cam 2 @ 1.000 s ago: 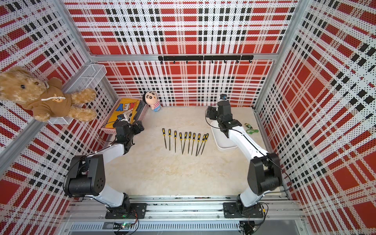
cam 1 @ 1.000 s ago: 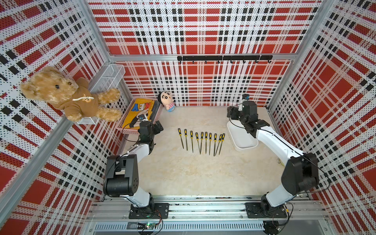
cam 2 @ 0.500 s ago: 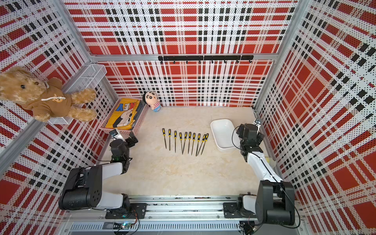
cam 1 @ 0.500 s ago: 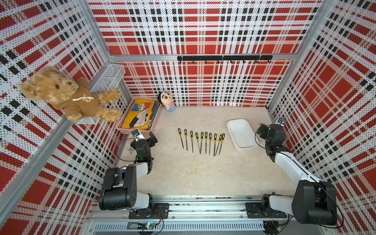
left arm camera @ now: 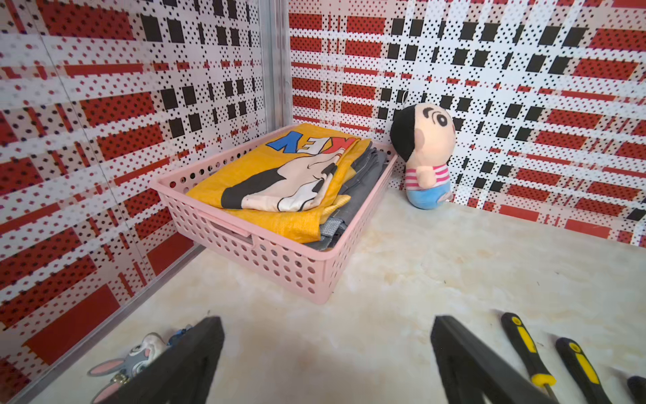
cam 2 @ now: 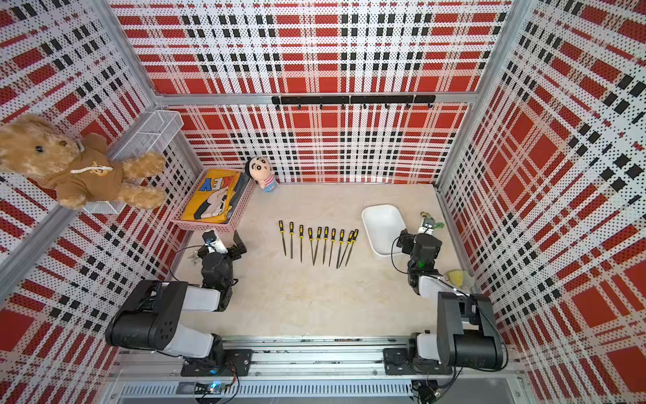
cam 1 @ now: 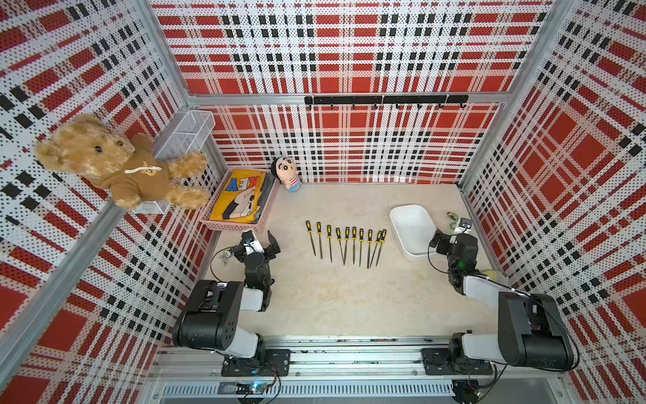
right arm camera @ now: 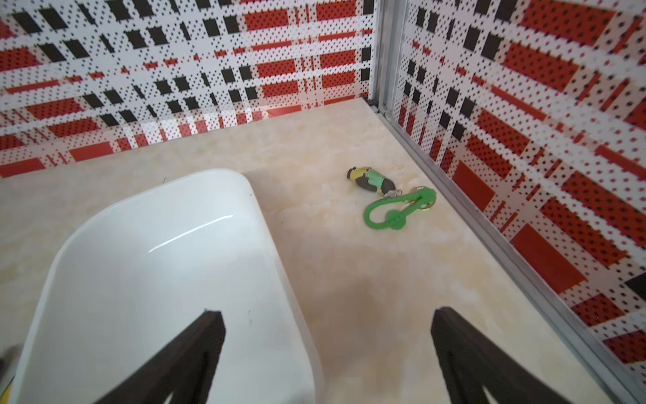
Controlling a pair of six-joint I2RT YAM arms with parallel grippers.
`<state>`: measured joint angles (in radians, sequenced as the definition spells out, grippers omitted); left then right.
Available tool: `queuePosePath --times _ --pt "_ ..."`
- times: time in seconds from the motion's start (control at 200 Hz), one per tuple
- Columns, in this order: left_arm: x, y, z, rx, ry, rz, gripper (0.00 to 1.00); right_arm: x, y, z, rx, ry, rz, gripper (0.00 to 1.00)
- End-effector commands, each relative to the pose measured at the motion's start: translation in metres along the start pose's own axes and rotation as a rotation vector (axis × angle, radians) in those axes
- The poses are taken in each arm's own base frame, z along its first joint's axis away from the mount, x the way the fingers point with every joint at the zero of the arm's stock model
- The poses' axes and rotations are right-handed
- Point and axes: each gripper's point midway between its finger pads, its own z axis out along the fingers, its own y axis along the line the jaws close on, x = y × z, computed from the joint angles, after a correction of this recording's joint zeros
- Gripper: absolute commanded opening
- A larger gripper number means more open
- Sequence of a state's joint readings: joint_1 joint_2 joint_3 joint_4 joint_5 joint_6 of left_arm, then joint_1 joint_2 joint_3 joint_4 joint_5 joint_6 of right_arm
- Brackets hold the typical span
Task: Take the file tool out of the storage box
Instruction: Reset both arms
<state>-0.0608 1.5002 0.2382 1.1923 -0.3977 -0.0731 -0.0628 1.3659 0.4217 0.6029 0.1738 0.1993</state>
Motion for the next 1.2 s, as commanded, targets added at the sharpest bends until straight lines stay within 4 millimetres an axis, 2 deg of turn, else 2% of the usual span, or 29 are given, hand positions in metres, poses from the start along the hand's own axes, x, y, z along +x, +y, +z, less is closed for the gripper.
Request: queuePosePath --times 0.0,0.095,0.19,0.311,0.366,0.451,1.197 --pt "-0.012 0.0 0.0 -0.014 -0.057 0.003 0.99 -0.023 0.019 -0.006 -0.108 -0.14 -0.019 1.0" --pt "-0.012 -0.001 0.002 -0.007 -0.061 0.003 0.99 -0.012 0.019 -0.011 -0.111 -0.166 -0.024 1.0" --pt "-0.012 0.0 0.001 -0.009 -0.059 0.002 0.99 -0.006 0.034 -0.017 -0.134 -0.199 -0.088 1.0" --pt "-0.012 0.0 0.002 -0.006 -0.061 0.001 0.99 0.007 0.045 -0.009 -0.132 -0.188 -0.145 1.0" --pt "-0.012 0.0 0.002 -0.006 -0.059 0.001 0.99 0.005 0.046 -0.007 -0.126 -0.196 -0.148 1.0" --pt "-0.012 0.001 0.002 -0.006 -0.059 -0.004 0.99 0.006 0.036 -0.007 -0.069 -0.187 -0.128 1.0" --pt "-0.011 0.001 0.003 -0.002 -0.056 -0.003 0.99 0.007 0.038 -0.005 -0.081 -0.173 -0.127 1.0"
